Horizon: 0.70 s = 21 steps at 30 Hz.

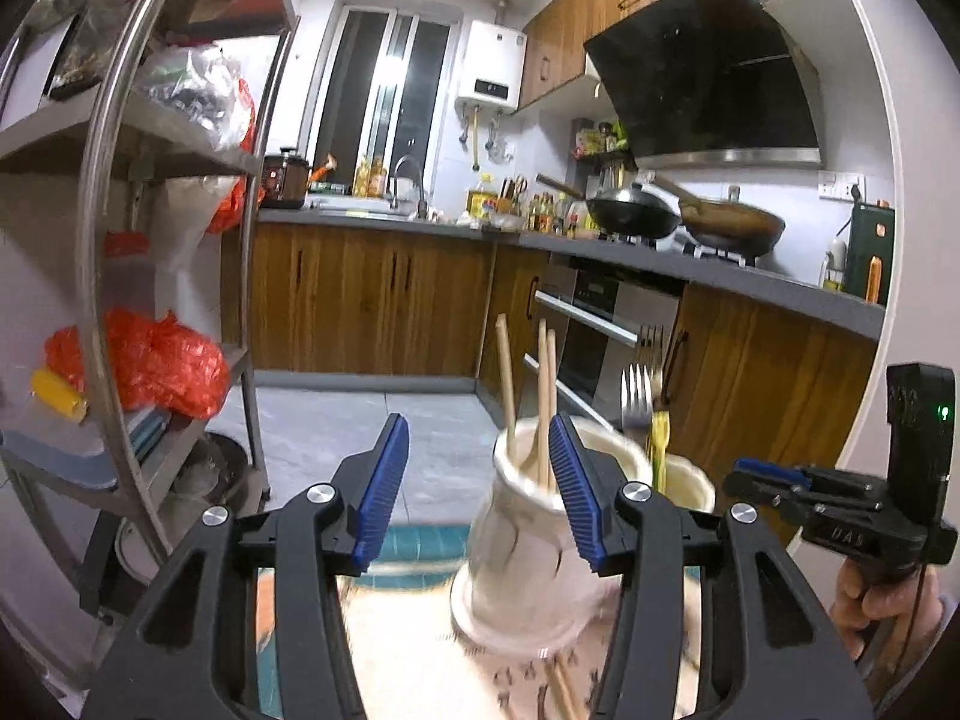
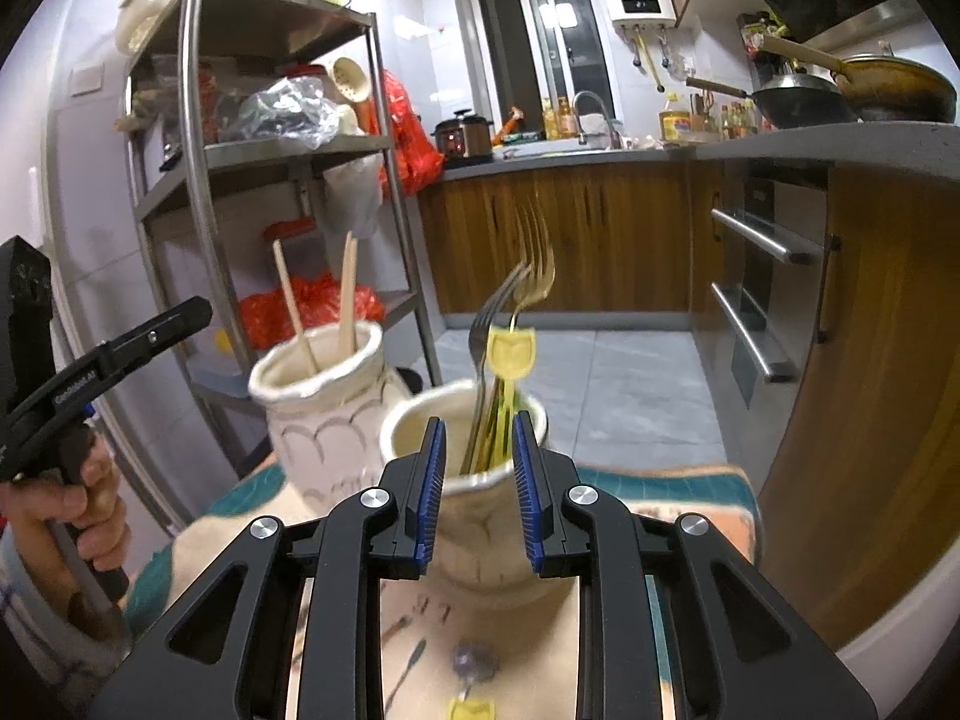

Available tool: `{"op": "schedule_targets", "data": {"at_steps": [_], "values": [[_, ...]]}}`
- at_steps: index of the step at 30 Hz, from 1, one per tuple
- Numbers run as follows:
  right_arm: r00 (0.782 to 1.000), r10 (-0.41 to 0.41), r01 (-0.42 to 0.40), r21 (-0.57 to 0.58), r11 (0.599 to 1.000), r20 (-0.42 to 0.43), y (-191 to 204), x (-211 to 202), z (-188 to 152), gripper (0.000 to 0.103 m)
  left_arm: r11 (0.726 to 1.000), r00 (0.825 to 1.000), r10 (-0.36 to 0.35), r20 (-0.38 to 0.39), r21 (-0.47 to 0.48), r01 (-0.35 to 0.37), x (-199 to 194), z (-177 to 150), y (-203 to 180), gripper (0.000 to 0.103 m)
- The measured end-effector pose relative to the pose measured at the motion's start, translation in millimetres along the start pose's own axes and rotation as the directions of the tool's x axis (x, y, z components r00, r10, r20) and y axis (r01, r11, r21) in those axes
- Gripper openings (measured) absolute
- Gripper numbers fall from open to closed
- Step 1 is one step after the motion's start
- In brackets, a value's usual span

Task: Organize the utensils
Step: 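Withdraw both open tools back toward the remaining utensils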

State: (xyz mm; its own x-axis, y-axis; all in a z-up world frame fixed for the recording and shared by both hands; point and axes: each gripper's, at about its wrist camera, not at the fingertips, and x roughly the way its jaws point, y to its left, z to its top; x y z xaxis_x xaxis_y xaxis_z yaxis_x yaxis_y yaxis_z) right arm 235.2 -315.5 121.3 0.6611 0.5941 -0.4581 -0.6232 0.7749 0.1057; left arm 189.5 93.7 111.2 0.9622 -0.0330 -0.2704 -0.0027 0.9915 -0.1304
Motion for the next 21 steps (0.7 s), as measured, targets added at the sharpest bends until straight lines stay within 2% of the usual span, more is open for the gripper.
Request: {"op": "schedule_targets", "data": {"at_steps": [5, 7, 9, 13, 18, 21], "values": [[0.995, 0.012, -0.012, -0.003, 1.0, -0.104, 2, 1, -23, 0.024, 1.0, 0.995, 0.001, -0.098, -0.012, -0.002, -5, -28, 3, 0.034], [0.987, 0.009, -0.011, -0.008, 1.0, -0.158, 4, 3, -35, 0.024, 0.999, 0.987, -0.02, -0.163, -0.032, 0.015, -3, -42, 3, 0.025], [0.977, 0.005, -0.009, -0.015, 1.0, -0.211, 7, 6, -47, 0.024, 0.999, 0.975, -0.036, -0.22, -0.048, 0.026, 0, -55, 2, 0.022], [0.949, 0.01, -0.016, -0.018, 1.0, -0.314, 9, 5, -72, 0.023, 0.996, 0.938, -0.081, -0.337, -0.053, 0.067, 8, -79, -6, 0.02], [0.928, 0.019, -0.026, -0.015, 1.0, -0.372, 12, -4, -97, 0.024, 0.991, 0.888, -0.131, -0.442, -0.038, 0.127, 12, -102, -22, 0.019], [0.924, 0.014, -0.021, -0.013, 1.0, -0.383, 14, -10, -107, 0.022, 0.988, 0.872, -0.143, -0.469, -0.02, 0.151, 12, -111, -30, 0.018]]}}
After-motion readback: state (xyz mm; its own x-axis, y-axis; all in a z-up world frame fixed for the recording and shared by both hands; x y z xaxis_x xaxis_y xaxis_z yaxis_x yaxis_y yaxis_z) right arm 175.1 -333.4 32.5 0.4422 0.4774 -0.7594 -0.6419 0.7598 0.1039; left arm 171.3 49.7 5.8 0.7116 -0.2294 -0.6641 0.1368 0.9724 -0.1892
